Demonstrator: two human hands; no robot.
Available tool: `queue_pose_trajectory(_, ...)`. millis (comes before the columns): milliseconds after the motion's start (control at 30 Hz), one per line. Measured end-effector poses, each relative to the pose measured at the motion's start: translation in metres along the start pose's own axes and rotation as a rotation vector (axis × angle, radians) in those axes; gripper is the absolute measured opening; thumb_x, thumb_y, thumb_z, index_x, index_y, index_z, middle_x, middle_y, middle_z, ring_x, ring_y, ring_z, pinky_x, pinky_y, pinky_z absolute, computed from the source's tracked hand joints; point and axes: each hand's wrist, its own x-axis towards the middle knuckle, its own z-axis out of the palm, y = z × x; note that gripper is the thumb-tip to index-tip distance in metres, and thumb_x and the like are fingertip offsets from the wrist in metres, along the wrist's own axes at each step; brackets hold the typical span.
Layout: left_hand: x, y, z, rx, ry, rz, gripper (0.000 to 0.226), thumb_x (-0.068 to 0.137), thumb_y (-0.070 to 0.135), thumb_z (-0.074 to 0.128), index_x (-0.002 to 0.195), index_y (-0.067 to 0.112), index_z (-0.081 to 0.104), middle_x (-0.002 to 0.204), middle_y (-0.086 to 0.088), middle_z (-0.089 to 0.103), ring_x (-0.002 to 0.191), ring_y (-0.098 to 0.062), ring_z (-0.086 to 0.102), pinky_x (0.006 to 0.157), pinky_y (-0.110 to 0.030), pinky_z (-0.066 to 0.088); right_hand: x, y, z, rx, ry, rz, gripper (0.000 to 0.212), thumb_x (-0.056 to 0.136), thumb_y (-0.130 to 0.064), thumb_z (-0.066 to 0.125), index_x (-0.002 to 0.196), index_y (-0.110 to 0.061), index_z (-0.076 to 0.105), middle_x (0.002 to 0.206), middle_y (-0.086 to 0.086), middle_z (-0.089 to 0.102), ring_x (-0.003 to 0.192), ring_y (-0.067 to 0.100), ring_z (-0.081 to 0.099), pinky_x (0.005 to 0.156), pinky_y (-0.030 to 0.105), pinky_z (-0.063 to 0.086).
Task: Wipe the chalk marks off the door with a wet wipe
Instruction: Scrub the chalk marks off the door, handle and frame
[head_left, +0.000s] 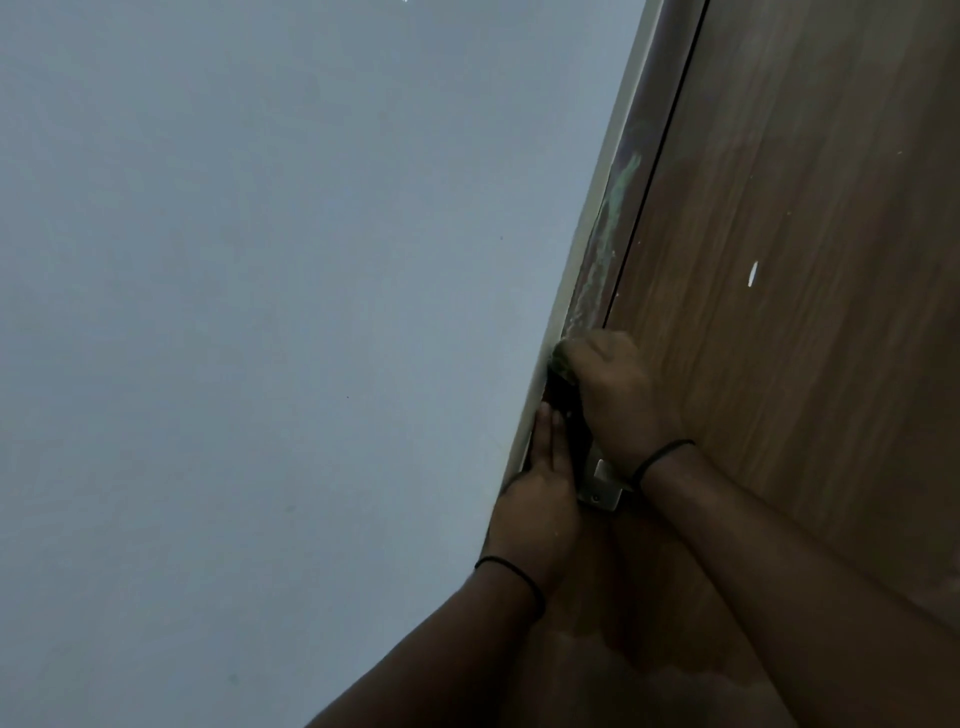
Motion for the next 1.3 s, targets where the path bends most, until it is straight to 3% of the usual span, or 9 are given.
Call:
queue_pose_trajectory(133, 0.001, 0.001, -0.002, 0.029, -0.043, 0.004, 0.088, 0.096, 0.013, 0.042, 0.144, 0.019, -0.032, 0.156, -0.001, -0.033, 0.065, -0.018, 0.053, 0.062, -0.034, 0.054, 0.011, -0.003, 0.000, -0.008, 0.096, 0.114, 0.018, 0.072, 0.017, 0.060, 0.078, 0.000, 0.064, 0.083, 0.014, 0.058, 0.079, 0.028, 0.052, 0.059, 0.034, 0.043)
queue_pose_trajectory(300, 0.002, 0.003, -0.007, -0.022, -0.049, -0.068, 0.086, 0.096, 0.013, 0.043, 0.149, 0.015, -0.024, 0.154, -0.009, 0.036, 0.056, -0.014, 0.042, 0.054, -0.029, 0.038, 0.008, -0.011, 0.013, 0.037, -0.046, 0.145, 0.016, 0.073, 0.010, 0.060, 0.077, 0.001, 0.073, 0.090, 0.017, 0.068, 0.087, 0.035, 0.060, 0.070, 0.038, 0.054)
queue_pose_trajectory(467, 0.000, 0.003, -0.010, 0.020, -0.097, -0.039, 0.083, 0.096, 0.010, 0.040, 0.148, 0.018, -0.025, 0.158, 0.000, -0.030, 0.062, -0.013, 0.042, 0.057, -0.031, 0.044, 0.018, 0.003, 0.002, 0.080, 0.036, 0.212, 0.013, 0.078, 0.008, 0.064, 0.077, -0.004, 0.070, 0.082, 0.014, 0.061, 0.075, 0.030, 0.060, 0.062, 0.031, 0.047)
queue_pose_trajectory(567, 0.001, 0.002, -0.007, 0.008, -0.089, -0.054, 0.086, 0.095, 0.007, 0.040, 0.147, 0.019, -0.027, 0.160, 0.000, -0.024, 0.062, -0.014, 0.044, 0.058, -0.032, 0.049, 0.035, -0.001, 0.003, 0.060, 0.140, 0.291, 0.017, 0.077, 0.013, 0.057, 0.075, -0.001, 0.066, 0.080, 0.015, 0.058, 0.068, 0.028, 0.056, 0.056, 0.031, 0.044)
queue_pose_trajectory(667, 0.002, 0.001, -0.005, -0.032, -0.077, -0.081, 0.089, 0.094, 0.010, 0.044, 0.149, 0.019, -0.026, 0.163, -0.002, 0.012, 0.056, -0.011, 0.041, 0.050, -0.028, 0.039, 0.031, -0.010, 0.010, 0.085, 0.088, 0.252, 0.019, 0.083, 0.011, 0.052, 0.079, 0.003, 0.069, 0.083, 0.018, 0.061, 0.075, 0.031, 0.059, 0.064, 0.038, 0.052)
queue_pose_trajectory(833, 0.001, 0.003, -0.009, 0.018, -0.110, -0.059, 0.086, 0.094, 0.008, 0.040, 0.148, 0.019, -0.026, 0.155, 0.002, -0.034, 0.060, -0.011, 0.041, 0.055, -0.029, 0.040, 0.021, 0.004, 0.001, 0.068, -0.009, 0.233, 0.013, 0.087, 0.002, 0.061, 0.084, -0.001, 0.073, 0.084, 0.015, 0.061, 0.078, 0.029, 0.059, 0.063, 0.032, 0.044)
queue_pose_trajectory(967, 0.000, 0.004, -0.012, 0.015, -0.113, -0.069, 0.085, 0.094, 0.006, 0.040, 0.150, 0.018, -0.023, 0.154, 0.003, -0.034, 0.054, -0.009, 0.034, 0.053, -0.028, 0.036, 0.042, 0.003, -0.003, 0.047, 0.146, 0.322, 0.018, 0.089, 0.004, 0.056, 0.082, 0.000, 0.072, 0.084, 0.016, 0.061, 0.076, 0.028, 0.059, 0.062, 0.030, 0.043)
queue_pose_trajectory(1167, 0.002, 0.004, -0.014, 0.010, -0.130, -0.073, 0.083, 0.098, 0.012, 0.040, 0.149, 0.019, -0.025, 0.155, 0.003, -0.033, 0.061, -0.010, 0.043, 0.057, -0.026, 0.040, 0.010, -0.003, -0.002, 0.056, -0.038, 0.161, 0.009, 0.085, 0.003, 0.066, 0.080, 0.001, 0.073, 0.078, 0.016, 0.059, 0.075, 0.032, 0.057, 0.062, 0.038, 0.049)
queue_pose_trajectory(1300, 0.002, 0.004, -0.014, 0.032, -0.130, -0.067, 0.085, 0.094, 0.006, 0.040, 0.149, 0.018, -0.024, 0.155, 0.001, -0.035, 0.062, -0.012, 0.043, 0.057, -0.028, 0.039, 0.041, 0.015, -0.009, -0.020, 0.094, 0.224, 0.014, 0.083, 0.008, 0.063, 0.077, -0.001, 0.073, 0.076, 0.017, 0.060, 0.072, 0.032, 0.056, 0.059, 0.033, 0.041)
